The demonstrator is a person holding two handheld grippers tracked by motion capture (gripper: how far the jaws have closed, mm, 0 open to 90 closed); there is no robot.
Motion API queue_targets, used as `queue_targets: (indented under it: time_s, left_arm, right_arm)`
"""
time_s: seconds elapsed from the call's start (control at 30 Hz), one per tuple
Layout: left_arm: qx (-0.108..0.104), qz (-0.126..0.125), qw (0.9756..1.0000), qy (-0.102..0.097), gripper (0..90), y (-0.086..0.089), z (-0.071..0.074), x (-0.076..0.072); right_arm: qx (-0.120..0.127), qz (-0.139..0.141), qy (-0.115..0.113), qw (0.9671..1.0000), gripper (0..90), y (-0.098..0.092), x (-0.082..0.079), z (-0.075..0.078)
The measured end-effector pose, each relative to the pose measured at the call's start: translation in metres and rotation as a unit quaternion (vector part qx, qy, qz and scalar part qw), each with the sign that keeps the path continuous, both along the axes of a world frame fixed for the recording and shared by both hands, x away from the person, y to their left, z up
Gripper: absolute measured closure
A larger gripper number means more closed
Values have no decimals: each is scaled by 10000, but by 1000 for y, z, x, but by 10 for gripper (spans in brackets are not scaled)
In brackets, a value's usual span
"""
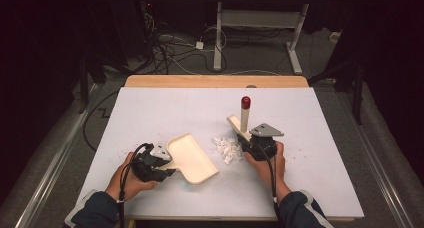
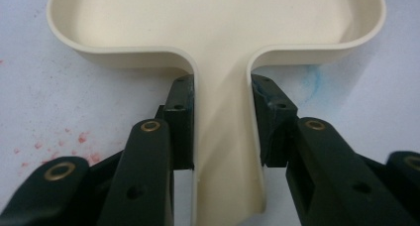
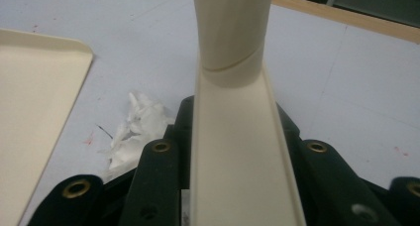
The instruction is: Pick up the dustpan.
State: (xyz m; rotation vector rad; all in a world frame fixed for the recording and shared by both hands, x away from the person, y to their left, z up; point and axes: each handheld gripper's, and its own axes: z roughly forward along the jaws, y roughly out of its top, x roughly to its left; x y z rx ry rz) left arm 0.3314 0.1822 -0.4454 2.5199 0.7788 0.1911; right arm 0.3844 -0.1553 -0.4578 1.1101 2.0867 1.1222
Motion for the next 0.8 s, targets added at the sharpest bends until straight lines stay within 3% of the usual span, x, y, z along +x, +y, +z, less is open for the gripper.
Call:
queue_targets:
  time_s: [0.37, 0.8]
  left_arm:
    - [26, -102, 9999, 25, 636, -6, 2, 2]
    - [45, -186, 9998, 78, 636, -24, 5, 8]
  right_arm:
    - [71, 115, -134, 9998, 672, 16, -4, -2]
    - [326, 105, -199, 9992, 672, 21, -9, -6]
